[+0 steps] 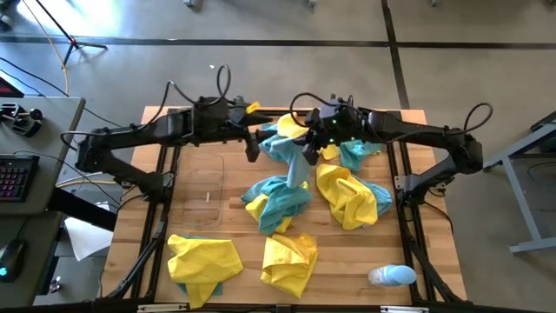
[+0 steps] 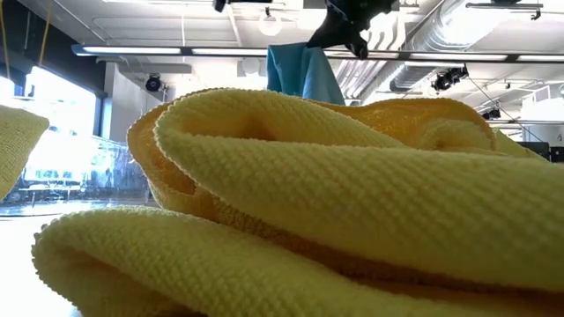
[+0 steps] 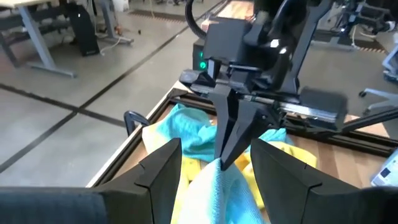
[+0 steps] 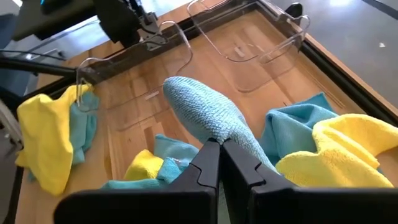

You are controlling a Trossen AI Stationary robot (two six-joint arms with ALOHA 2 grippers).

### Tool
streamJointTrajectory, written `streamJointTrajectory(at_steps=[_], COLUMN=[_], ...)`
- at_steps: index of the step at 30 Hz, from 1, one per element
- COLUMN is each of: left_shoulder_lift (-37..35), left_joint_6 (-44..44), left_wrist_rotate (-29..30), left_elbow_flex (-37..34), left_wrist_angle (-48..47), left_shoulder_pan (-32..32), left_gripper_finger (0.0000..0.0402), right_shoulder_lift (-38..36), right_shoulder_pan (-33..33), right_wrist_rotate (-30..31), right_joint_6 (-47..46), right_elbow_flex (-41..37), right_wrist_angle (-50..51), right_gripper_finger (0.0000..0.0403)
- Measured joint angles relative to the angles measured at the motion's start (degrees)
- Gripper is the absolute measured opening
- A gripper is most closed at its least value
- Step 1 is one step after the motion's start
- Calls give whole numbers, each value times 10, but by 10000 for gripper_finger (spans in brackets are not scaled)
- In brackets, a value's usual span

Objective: Sort microfiber towel by color & place in baskets
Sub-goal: Put the blue microfiber cloth into the top transparent bin

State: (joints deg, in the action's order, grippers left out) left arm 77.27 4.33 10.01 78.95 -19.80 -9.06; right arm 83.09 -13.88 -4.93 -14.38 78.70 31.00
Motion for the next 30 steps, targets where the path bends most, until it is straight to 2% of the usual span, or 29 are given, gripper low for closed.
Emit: streamJointTrajectory(at_steps=[9, 17, 30], left_shoulder_lift=[37, 39, 38], left_joint_6=[9, 31, -4], left_wrist_rotate=[0, 0, 0], left_elbow_flex=[0, 0, -2], left_wrist_angle=[3, 19, 49], left_shoulder_pan=[1, 3, 38], left_gripper_finger=[182, 181, 181], right_shoulder_lift=[0, 0, 0], right_shoulder_pan=[0, 0, 35], right_wrist_rotate=[-34, -86, -90], right_joint_6=[42, 41, 42], right_elbow_flex=[0, 0, 0], right_wrist_angle=[0, 2, 2], right_gripper_finger=[0, 0, 0])
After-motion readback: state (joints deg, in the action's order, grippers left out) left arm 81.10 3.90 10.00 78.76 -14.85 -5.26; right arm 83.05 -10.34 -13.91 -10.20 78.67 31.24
